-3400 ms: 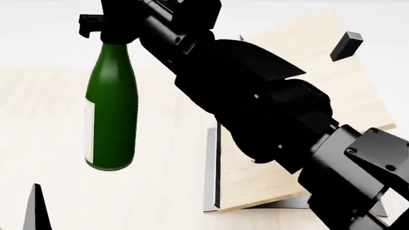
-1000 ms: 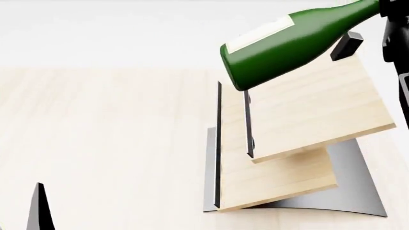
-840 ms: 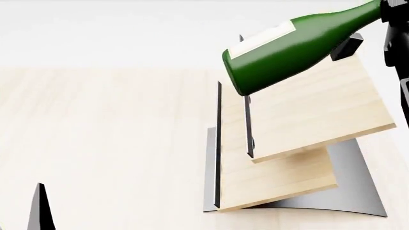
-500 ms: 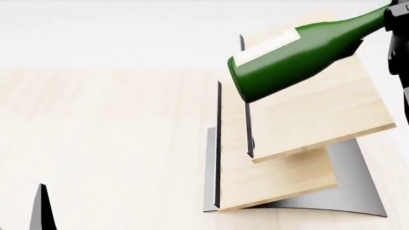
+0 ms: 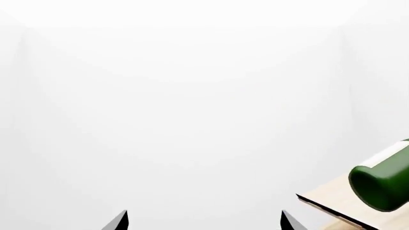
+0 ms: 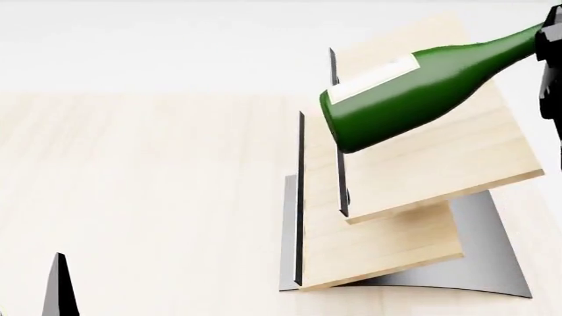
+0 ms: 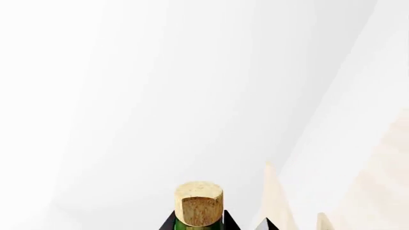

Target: Put the wine bottle on the wine rack.

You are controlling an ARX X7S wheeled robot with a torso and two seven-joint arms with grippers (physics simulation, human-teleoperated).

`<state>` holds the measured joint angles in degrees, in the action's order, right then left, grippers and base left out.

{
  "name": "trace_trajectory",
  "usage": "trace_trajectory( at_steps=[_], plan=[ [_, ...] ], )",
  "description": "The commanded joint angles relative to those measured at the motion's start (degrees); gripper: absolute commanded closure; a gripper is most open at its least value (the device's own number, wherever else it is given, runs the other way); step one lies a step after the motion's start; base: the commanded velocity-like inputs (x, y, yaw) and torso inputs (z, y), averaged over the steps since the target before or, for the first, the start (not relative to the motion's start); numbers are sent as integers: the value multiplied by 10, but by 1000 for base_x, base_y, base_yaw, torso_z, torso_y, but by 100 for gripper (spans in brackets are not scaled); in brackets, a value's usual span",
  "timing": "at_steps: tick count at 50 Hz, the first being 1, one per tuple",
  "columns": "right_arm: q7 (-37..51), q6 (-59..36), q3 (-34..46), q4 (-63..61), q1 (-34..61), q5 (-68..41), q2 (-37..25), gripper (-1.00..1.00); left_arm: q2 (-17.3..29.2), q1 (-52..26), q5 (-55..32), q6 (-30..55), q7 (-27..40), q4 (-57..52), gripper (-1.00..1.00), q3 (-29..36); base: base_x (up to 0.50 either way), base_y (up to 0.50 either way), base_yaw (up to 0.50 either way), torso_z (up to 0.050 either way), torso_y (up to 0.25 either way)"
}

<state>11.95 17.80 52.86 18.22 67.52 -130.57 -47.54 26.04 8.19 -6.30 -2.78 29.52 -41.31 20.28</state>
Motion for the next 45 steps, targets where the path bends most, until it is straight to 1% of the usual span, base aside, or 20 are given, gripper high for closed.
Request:
trace_trajectory(
  at_steps=[1,6,14,45],
  plan=[
    [-7,30,-31,-55,-34,12,-30,100,1,-1,0,-2,1,3,-100,2,0,0,0,0,0],
    [-5,48,-42,-93,-53,11,-47,100,1,-1,1,-1,1,2,-100,4,0,0,0,0,0],
    [-7,60,-49,-116,-68,11,-54,100,1,-2,1,0,2,2,-100,5,0,0,0,0,1],
    [-15,51,-35,-79,-76,28,-31,100,4,-4,0,0,5,3,-100,8,0,0,0,0,1]
  ],
)
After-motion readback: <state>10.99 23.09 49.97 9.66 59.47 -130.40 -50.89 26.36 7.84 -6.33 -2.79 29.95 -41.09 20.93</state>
